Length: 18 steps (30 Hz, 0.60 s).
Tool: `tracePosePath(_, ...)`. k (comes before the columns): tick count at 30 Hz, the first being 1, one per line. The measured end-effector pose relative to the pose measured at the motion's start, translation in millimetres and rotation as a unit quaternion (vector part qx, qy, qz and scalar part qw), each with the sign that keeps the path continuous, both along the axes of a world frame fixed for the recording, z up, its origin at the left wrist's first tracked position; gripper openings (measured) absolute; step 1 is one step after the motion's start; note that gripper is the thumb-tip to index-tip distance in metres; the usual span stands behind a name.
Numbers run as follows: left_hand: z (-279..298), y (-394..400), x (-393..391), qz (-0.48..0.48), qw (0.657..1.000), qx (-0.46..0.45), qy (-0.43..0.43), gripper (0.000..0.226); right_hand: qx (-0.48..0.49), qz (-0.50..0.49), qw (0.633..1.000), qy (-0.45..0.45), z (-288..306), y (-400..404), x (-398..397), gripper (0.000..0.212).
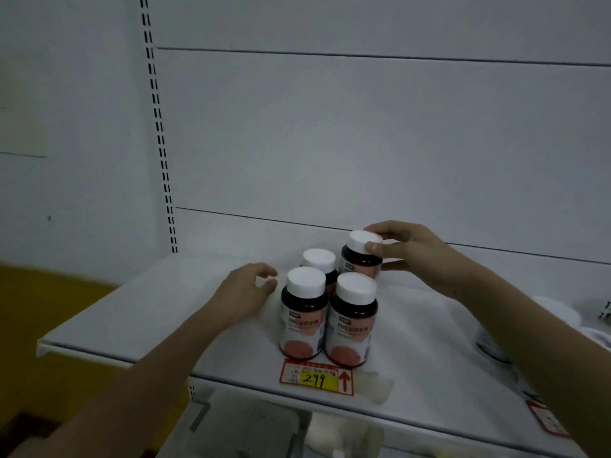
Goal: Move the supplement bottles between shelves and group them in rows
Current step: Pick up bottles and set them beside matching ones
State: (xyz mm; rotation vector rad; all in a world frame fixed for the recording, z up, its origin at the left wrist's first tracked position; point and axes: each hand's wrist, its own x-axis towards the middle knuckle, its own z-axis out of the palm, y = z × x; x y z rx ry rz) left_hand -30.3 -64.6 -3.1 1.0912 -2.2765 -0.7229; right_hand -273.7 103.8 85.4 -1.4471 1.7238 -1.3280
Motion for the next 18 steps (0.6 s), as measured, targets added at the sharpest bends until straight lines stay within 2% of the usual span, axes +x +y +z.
tracePosePath(5, -27.8, -5.0, -2.5, -0.016, 0.989, -0.104, -0.099, 0.035, 0.026, 0.015, 0.999, -0.012, -26.1, -1.3, 3.0, 0.026)
tracePosePath(13, -34.7, -10.5, -6.9, -0.035, 0.980, -0.129, -0.148, 0.037, 0.007, -0.013, 0.998, -0.069, -43.1, 3.2, 10.7, 0.029)
tracePosePath(18, -39.3, -14.2, -4.7, -0.042, 0.979, -0.134, -0.149, 0.039, 0.007, -0.015, 0.997, -0.076, -49.9, 3.7, 14.3, 0.043)
